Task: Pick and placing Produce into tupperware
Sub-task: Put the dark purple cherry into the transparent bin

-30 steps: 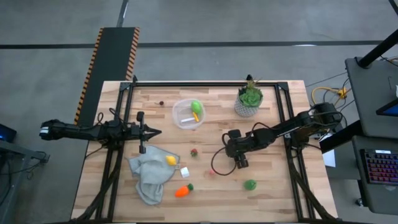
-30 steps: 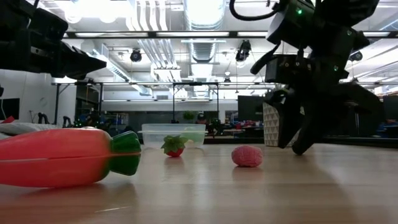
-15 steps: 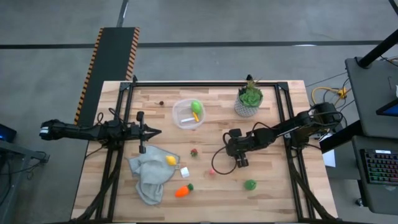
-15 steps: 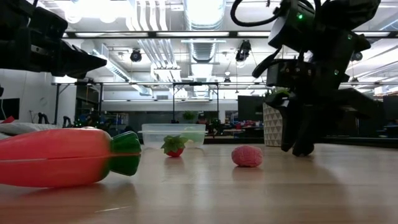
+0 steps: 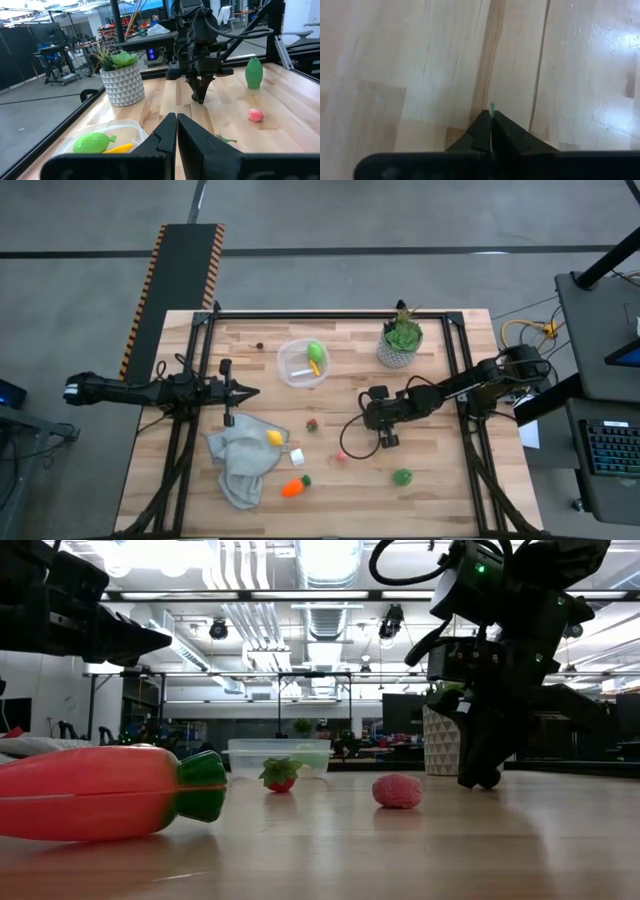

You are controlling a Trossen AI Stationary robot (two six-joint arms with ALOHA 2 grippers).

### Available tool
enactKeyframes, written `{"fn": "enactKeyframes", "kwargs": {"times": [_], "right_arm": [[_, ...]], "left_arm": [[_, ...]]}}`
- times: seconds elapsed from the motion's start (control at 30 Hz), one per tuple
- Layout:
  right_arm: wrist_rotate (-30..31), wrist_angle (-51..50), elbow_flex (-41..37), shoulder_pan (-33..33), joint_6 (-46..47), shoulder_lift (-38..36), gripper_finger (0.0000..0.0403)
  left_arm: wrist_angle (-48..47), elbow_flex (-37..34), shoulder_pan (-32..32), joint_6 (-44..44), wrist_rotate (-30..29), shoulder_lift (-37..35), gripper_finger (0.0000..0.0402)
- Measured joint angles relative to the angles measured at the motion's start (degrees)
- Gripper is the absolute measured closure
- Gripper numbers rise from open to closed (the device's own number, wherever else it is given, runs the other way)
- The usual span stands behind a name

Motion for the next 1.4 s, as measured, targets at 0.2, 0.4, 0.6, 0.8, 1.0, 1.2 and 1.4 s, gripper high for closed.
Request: {"fn": "enactKeyframes", "kwargs": {"times": [0.2, 0.4, 0.6, 0.8, 1.0, 1.2, 1.4], "right_arm": [[-0.1, 4.3, 0.2, 0.0, 2.4, 0.0, 0.0394], [-0.2, 7.7, 3.7, -1.6, 4.5, 0.0, 0.0395], [-1.1, 14.3, 6.6, -5.3, 3.2, 0.0, 0.0395], [-3.7, 25.9, 7.4, -10.4, 3.0, 0.5, 0.0395], [-10.8, 40.6, 9.1, -14.8, 7.0, 7.1, 0.0395], [-11.2, 39.4, 16.5, -17.5, 6.1, 17.9, 0.0395], [-11.4, 37.8, 24.6, -19.0, 6.4, 24.0, 0.0395]], "left_arm": [[0.0, 0.0, 0.0, 0.0, 0.0, 0.0, 0.0402], [0.0, 0.0, 0.0, 0.0, 0.0, 0.0, 0.0402], [0.0, 0.0, 0.0, 0.0, 0.0, 0.0, 0.0402], [0.0, 0.0, 0.0, 0.0, 0.0, -0.1, 0.0402], [0.1, 0.0, 0.0, 0.0, 0.0, -0.1, 0.0402], [0.1, 0.0, 0.0, 0.0, 0.0, -0.1, 0.0402], [0.1, 0.0, 0.0, 0.0, 0.0, -0.1, 0.0402]]}}
